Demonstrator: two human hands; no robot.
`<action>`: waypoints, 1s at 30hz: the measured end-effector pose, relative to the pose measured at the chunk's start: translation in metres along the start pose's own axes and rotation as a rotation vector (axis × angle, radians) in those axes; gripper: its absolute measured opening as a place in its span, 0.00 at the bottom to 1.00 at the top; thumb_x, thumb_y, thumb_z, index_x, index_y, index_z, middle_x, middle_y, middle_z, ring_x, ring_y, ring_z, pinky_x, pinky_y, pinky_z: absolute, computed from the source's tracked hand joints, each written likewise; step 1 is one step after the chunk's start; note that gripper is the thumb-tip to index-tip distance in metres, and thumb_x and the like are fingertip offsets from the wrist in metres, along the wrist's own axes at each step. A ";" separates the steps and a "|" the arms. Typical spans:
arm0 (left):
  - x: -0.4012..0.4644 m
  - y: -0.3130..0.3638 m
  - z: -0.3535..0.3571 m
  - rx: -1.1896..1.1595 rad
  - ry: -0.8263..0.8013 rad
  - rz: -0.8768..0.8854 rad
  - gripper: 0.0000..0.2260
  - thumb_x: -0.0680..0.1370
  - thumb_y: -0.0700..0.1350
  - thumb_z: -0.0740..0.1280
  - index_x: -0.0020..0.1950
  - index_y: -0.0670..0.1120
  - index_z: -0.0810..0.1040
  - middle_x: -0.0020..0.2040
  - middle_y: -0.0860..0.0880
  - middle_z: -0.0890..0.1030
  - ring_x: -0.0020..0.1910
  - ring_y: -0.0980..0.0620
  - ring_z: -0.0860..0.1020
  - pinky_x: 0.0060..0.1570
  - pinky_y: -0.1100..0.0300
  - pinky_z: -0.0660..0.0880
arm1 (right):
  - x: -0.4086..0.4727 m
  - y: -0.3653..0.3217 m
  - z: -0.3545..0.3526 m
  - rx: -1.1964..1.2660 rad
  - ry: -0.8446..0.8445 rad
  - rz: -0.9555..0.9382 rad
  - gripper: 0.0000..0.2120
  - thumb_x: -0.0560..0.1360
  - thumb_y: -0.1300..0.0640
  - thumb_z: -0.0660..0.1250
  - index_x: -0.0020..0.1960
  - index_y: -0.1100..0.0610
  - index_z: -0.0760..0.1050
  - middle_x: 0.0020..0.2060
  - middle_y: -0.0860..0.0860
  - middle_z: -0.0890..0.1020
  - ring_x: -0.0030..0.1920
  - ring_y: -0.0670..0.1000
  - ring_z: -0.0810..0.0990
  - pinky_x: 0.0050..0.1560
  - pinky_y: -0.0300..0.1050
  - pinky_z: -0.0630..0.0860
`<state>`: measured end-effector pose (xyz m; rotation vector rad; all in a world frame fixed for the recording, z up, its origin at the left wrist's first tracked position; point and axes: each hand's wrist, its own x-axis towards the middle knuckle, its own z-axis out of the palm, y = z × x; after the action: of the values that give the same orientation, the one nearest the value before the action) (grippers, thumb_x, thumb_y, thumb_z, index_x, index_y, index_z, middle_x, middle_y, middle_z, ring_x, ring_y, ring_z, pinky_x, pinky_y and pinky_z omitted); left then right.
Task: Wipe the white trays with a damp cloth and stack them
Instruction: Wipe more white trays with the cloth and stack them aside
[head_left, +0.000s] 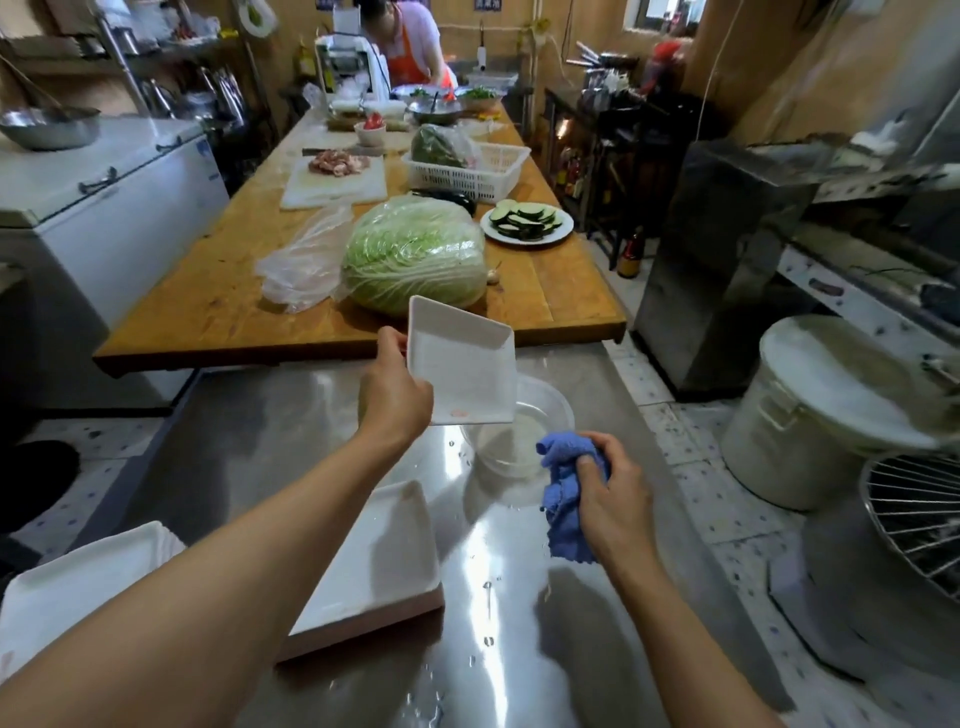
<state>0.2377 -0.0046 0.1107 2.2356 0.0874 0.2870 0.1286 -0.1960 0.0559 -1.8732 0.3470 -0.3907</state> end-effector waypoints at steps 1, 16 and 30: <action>-0.001 0.002 0.004 0.022 0.008 0.012 0.15 0.72 0.33 0.63 0.51 0.49 0.63 0.44 0.49 0.73 0.42 0.47 0.74 0.35 0.54 0.75 | 0.001 0.000 -0.002 0.004 0.005 0.000 0.09 0.79 0.61 0.58 0.51 0.51 0.75 0.43 0.44 0.80 0.42 0.38 0.78 0.37 0.24 0.71; -0.011 0.018 0.019 0.124 0.049 0.063 0.14 0.73 0.33 0.61 0.55 0.44 0.65 0.45 0.47 0.73 0.41 0.46 0.73 0.32 0.56 0.70 | 0.004 0.001 -0.016 0.014 0.015 0.011 0.11 0.77 0.63 0.59 0.48 0.48 0.74 0.41 0.40 0.79 0.43 0.33 0.77 0.39 0.25 0.71; -0.049 -0.024 -0.043 -0.524 -0.176 -0.442 0.20 0.71 0.28 0.59 0.55 0.49 0.69 0.50 0.46 0.77 0.46 0.48 0.77 0.25 0.62 0.75 | -0.018 -0.077 0.006 -0.107 0.050 -0.348 0.13 0.79 0.64 0.58 0.59 0.55 0.75 0.49 0.48 0.79 0.48 0.44 0.76 0.49 0.34 0.72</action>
<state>0.1814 0.0353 0.1095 1.6570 0.3627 -0.1203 0.1187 -0.1584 0.1250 -2.0348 0.0734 -0.6656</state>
